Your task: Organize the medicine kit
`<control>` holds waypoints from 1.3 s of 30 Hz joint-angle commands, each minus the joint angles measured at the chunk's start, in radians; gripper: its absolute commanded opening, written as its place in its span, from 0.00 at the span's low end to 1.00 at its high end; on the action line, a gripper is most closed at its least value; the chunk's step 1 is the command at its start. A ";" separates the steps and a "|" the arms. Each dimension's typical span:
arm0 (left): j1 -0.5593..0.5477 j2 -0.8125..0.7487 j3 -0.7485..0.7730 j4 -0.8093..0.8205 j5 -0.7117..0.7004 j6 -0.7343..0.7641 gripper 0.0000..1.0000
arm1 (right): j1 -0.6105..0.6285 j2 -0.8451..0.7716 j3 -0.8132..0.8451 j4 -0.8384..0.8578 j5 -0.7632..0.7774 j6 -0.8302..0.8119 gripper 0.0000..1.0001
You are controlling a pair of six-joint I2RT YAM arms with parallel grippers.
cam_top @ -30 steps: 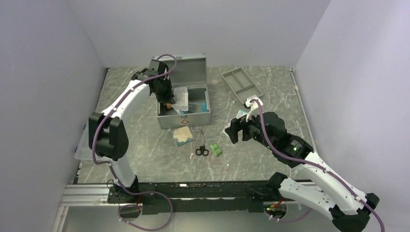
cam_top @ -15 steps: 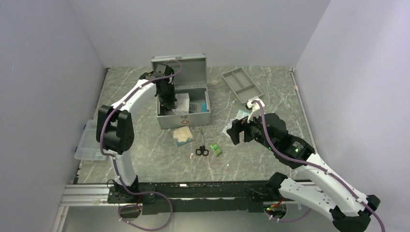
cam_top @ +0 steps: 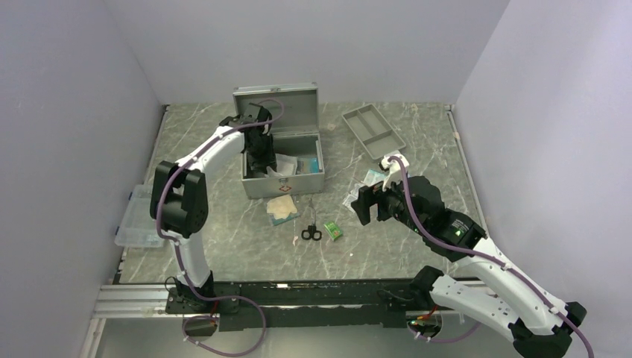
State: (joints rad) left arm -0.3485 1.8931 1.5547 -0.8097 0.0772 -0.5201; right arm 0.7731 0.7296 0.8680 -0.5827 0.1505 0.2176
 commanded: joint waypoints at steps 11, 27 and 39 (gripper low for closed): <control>-0.020 -0.203 0.039 -0.004 -0.038 0.008 0.58 | 0.002 -0.021 0.006 0.014 0.048 0.029 0.96; -0.038 -0.516 -0.116 0.079 0.084 0.091 0.84 | -0.282 0.338 0.115 0.124 0.144 0.124 0.92; -0.038 -0.665 -0.262 0.045 0.079 0.210 0.99 | -0.411 0.801 0.371 0.243 0.183 0.120 0.77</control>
State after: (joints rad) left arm -0.3813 1.3113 1.3266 -0.7704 0.1562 -0.3641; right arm 0.4145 1.4555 1.1393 -0.3985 0.3115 0.3248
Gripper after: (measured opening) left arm 0.993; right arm 0.788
